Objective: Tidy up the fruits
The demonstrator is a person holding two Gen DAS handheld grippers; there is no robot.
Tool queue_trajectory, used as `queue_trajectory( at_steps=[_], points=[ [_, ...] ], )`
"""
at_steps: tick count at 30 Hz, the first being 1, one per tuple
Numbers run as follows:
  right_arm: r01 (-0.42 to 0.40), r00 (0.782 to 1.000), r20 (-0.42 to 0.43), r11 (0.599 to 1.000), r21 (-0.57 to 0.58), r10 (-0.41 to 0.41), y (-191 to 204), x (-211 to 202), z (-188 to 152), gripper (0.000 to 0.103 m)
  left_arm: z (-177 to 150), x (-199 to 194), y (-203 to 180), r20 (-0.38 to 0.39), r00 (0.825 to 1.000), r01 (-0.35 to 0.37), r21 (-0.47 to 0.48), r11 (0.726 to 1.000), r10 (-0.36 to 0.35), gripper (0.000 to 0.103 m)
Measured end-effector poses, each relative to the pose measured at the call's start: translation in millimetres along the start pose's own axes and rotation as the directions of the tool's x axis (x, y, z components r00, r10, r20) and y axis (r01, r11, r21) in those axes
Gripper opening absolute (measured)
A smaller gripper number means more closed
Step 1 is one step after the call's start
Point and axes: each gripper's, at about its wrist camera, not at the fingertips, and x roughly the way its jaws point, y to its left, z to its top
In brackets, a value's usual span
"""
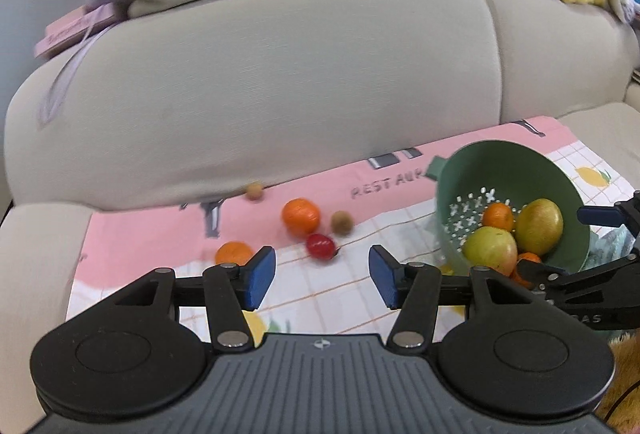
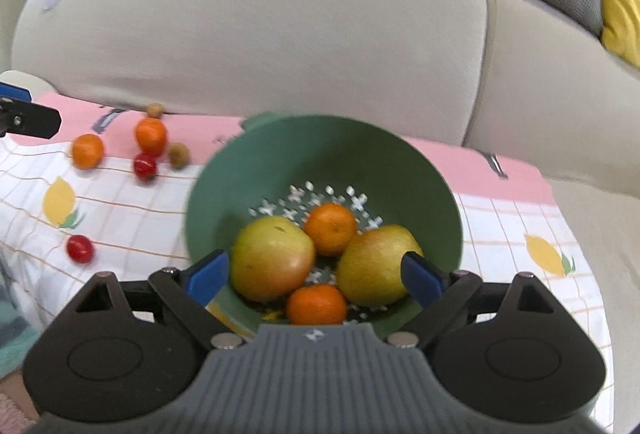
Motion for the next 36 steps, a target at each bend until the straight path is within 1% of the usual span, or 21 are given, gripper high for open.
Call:
queue_trajectory(
  at_steps=[3,6,8,11,13,16,18,20,22,24,26,29,32,36],
  points=[
    [-0.044,0.999,0.022,0.999,0.007,0.044,10,-12,2,0.09,-6,-6,14,0.003,1.0,-0.009,-0.036,0.999,0.009,0.064],
    [-0.103,0.994,0.037,0.995,0.012,0.102,24,-18,4,0.089,-8,-14,29,0.02,1.0,0.007,-0.078,0.997,-0.005,0.064],
    [-0.138,0.99,0.039,0.99,-0.008,0.138,37,-21,5,0.082,-9,-19,38,0.031,0.999,0.01,-0.105,0.994,-0.006,0.064],
    [-0.183,0.982,0.034,0.982,-0.052,0.185,56,-23,6,0.078,-12,-19,53,0.032,0.999,0.019,-0.163,0.986,-0.014,0.064],
    [-0.21,0.977,0.029,0.975,-0.078,0.213,67,-22,7,0.075,-15,-17,60,0.022,0.999,0.027,-0.187,0.982,-0.024,0.064],
    [-0.239,0.97,0.01,0.965,-0.105,0.241,82,-19,7,0.07,-20,-12,66,-0.002,1.0,0.021,-0.211,0.977,-0.022,0.064],
    [-0.26,0.965,-0.006,0.959,-0.116,0.261,90,-14,8,0.064,-24,-7,69,-0.023,0.999,0.022,-0.222,0.975,-0.028,0.064],
    [-0.278,0.96,-0.031,0.953,-0.123,0.277,97,-9,8,0.057,-26,-3,69,-0.038,0.999,0.027,-0.222,0.975,-0.036,0.064],
    [-0.289,0.957,-0.049,0.949,-0.126,0.285,103,-3,8,0.053,-27,2,69,-0.047,0.998,0.035,-0.217,0.976,-0.047,0.063],
    [-0.29,0.957,-0.062,0.948,-0.134,0.284,108,3,9,0.049,-27,7,67,-0.057,0.996,0.052,-0.209,0.976,-0.065,0.063],
    [-0.289,0.957,-0.07,0.946,-0.145,0.282,109,7,11,0.042,-28,13,66,-0.08,0.993,0.074,-0.2,0.977,-0.091,0.062],
    [-0.314,0.949,-0.081,0.935,-0.167,0.304,108,14,11,0.034,-29,27,60,-0.139,0.98,0.121,-0.171,0.978,-0.145,0.061],
    [-0.315,0.949,-0.093,0.925,-0.213,0.302,108,20,5,0.03,-30,38,52,-0.187,0.967,0.149,-0.134,0.98,-0.173,0.061],
    [-0.31,0.95,-0.105,0.924,-0.222,0.294,103,29,4,0.029,-31,55,41,-0.249,0.95,0.169,-0.095,0.981,-0.188,0.06]
  ],
)
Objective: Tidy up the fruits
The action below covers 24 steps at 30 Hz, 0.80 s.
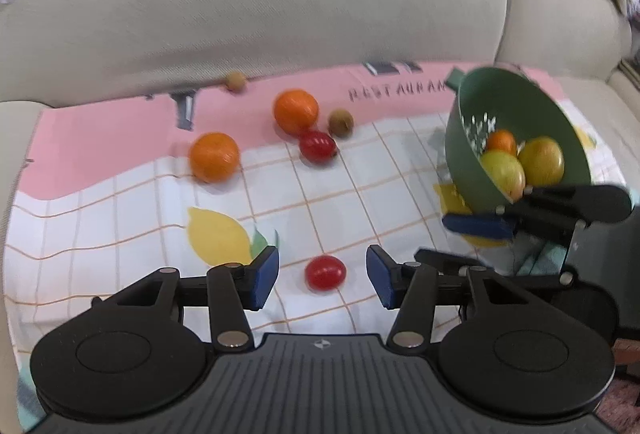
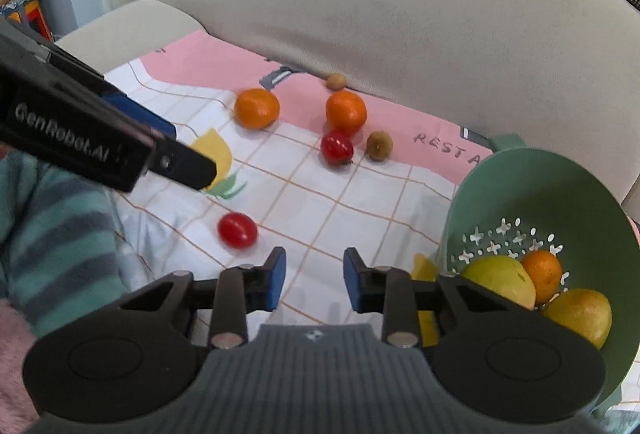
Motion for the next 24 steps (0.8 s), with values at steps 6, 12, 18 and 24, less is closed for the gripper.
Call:
queue_trajectory(
  at_steps=[6,12,18,24],
  points=[
    [0.004,1.0,0.029,0.998,-0.056,-0.002,-3,4,0,0.029,5,28,-8,-0.09,0.996,-0.001,0.04,0.999,0.005,0.058],
    [-0.01,1.0,0.015,0.996,-0.094,0.012,-2,15,-5,0.029,4,54,-7,-0.165,0.986,0.004,0.021,1.0,0.0,0.05],
    [-0.019,1.0,0.019,0.996,-0.089,0.021,-5,22,-5,0.026,1,71,-3,-0.2,0.98,-0.004,0.011,1.0,0.006,0.045],
    [0.002,1.0,0.012,0.993,-0.122,-0.001,-2,30,-5,0.026,0,80,6,-0.213,0.977,0.013,-0.025,1.0,-0.018,0.038]
  ],
)
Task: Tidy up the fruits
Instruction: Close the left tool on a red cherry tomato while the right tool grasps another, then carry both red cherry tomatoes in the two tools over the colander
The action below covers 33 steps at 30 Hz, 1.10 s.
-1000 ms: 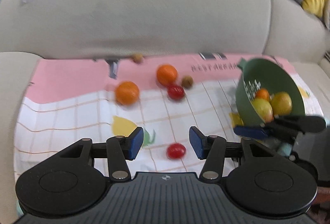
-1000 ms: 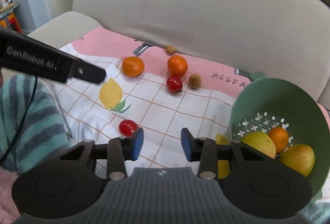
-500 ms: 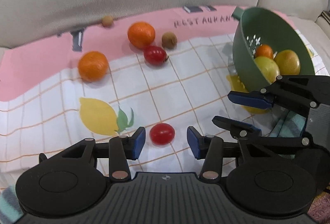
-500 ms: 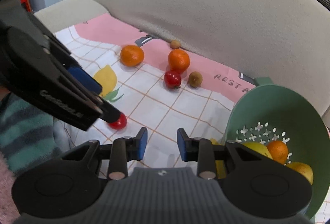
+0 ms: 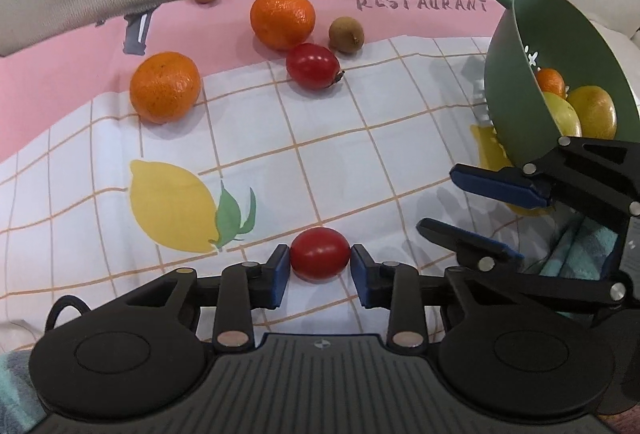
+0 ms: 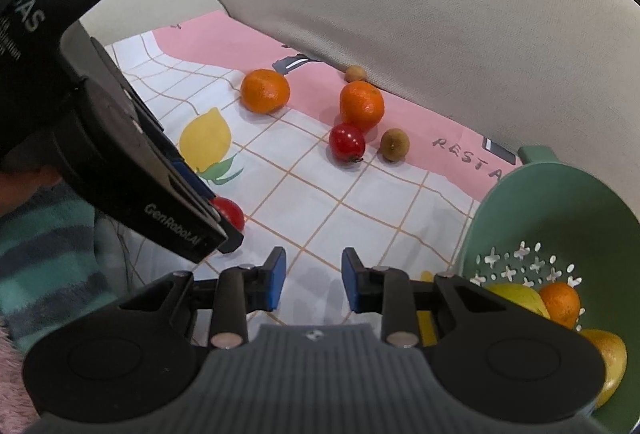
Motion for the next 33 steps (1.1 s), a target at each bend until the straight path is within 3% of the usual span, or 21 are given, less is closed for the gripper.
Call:
queue_trajectory(
  at_steps=[10,19,33],
  points=[
    [0.06,0.998,-0.006,0.994,-0.091,-0.06,8,14,9,0.026,12,-14,16,0.08,0.997,0.004,-0.076,0.997,0.002,0.036],
    [0.128,0.992,0.018,0.986,-0.109,-0.127,10,46,50,0.027,33,-32,38,0.164,0.985,-0.019,-0.158,0.987,0.046,0.036],
    [0.16,0.987,-0.01,0.979,-0.128,-0.162,10,88,79,0.027,34,-34,60,0.172,0.983,-0.021,-0.215,0.976,0.059,0.036]
  ],
)
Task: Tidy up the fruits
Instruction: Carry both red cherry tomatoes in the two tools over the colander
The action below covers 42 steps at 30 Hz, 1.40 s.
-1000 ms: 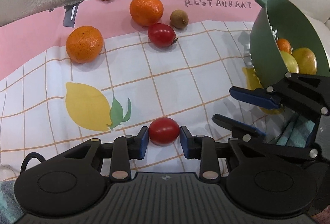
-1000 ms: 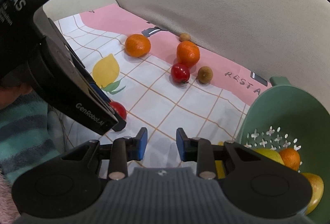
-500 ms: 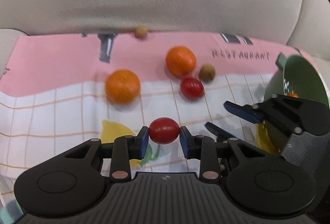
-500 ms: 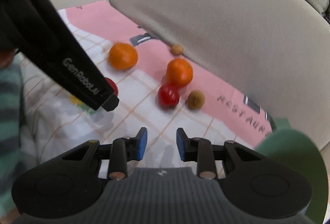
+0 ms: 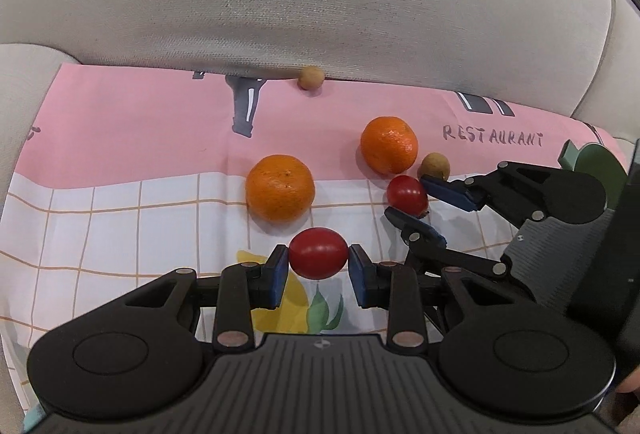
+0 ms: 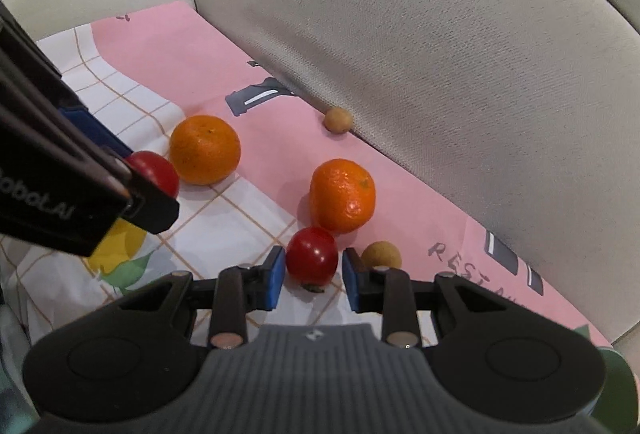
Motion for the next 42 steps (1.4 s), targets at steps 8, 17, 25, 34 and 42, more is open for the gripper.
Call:
queue_trajectory(
  at_steps=[8,17,25,34,42],
  points=[
    [0.0,1.0,-0.015,1.0,0.017,0.0,0,2,3,0.026,-1,-3,0,0.008,1.0,0.012,-0.006,1.0,-0.012,0.036],
    [0.007,1.0,0.009,0.999,0.051,-0.007,4,-36,-2,0.026,-6,-21,-8,0.042,0.999,0.033,-0.02,0.999,-0.032,0.036],
    [0.011,0.999,0.033,0.996,0.093,-0.014,8,-80,-14,0.026,-13,-43,-27,0.072,0.996,0.053,-0.006,0.999,-0.052,0.036],
    [0.018,0.999,0.034,0.986,0.165,-0.024,-1,-132,-43,0.026,-22,-64,-63,0.09,0.991,0.093,0.077,0.993,-0.099,0.036],
    [0.048,0.999,-0.004,0.961,0.273,-0.049,-22,-170,-78,0.026,-32,-72,-112,0.07,0.984,0.15,0.178,0.973,-0.164,0.036]
  ],
)
